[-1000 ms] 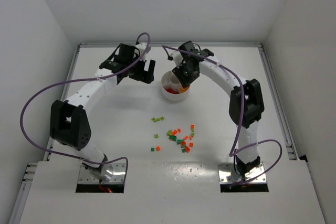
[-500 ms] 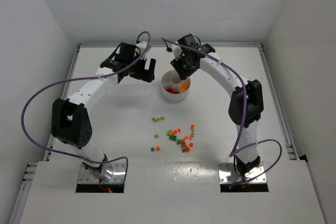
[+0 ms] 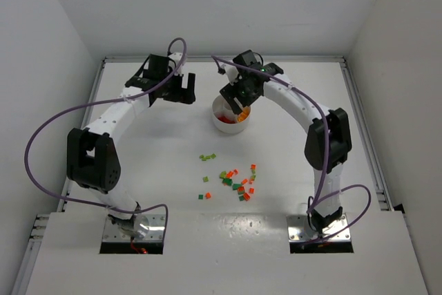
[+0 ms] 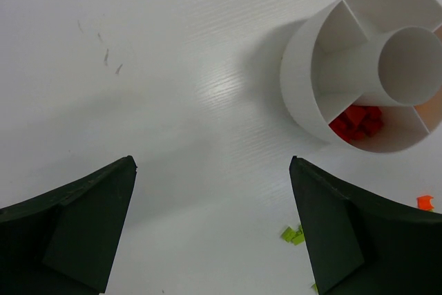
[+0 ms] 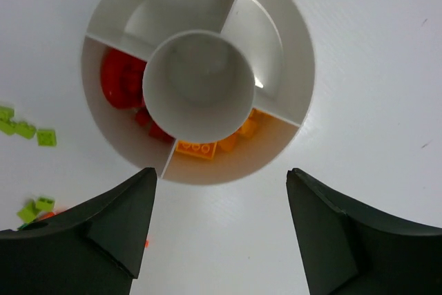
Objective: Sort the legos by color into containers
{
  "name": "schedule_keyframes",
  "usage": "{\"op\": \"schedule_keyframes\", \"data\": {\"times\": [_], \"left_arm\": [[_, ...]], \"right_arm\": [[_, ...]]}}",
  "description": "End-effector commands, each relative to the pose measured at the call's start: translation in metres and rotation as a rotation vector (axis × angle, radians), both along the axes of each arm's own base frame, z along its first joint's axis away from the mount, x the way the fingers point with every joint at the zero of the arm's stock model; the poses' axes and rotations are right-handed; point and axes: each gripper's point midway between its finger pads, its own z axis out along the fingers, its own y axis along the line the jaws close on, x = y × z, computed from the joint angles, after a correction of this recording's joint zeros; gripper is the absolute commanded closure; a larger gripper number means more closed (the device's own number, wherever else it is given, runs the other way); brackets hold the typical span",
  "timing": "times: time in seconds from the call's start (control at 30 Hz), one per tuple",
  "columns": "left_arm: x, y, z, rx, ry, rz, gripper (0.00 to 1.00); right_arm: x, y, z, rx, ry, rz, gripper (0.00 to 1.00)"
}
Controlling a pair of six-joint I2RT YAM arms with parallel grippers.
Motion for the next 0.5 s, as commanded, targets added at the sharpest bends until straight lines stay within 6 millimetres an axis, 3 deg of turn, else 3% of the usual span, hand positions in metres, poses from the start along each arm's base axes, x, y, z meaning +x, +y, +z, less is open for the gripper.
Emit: {"op": "schedule_keyframes", "data": {"times": [0.0, 0.2, 0.47], "left_arm": [[0.009, -0.001, 0.014, -0.047, -0.033, 0.010, 0.00], [0.011, 0.001, 0.006, -0.055, -0.011, 0.019, 0.00], [0.010, 0.006, 0.006, -0.054, -0.011, 0.028, 0.00]], "right_arm": [[-0.010, 0.003, 0.021, 0.041, -0.042, -0.012, 0.24], [-0.021, 0.008, 0.011, 0.021, -0.033, -0.004, 0.21], [-0.010, 0.002, -0.005, -0.049, -0.065, -0.041, 0.18]]}}
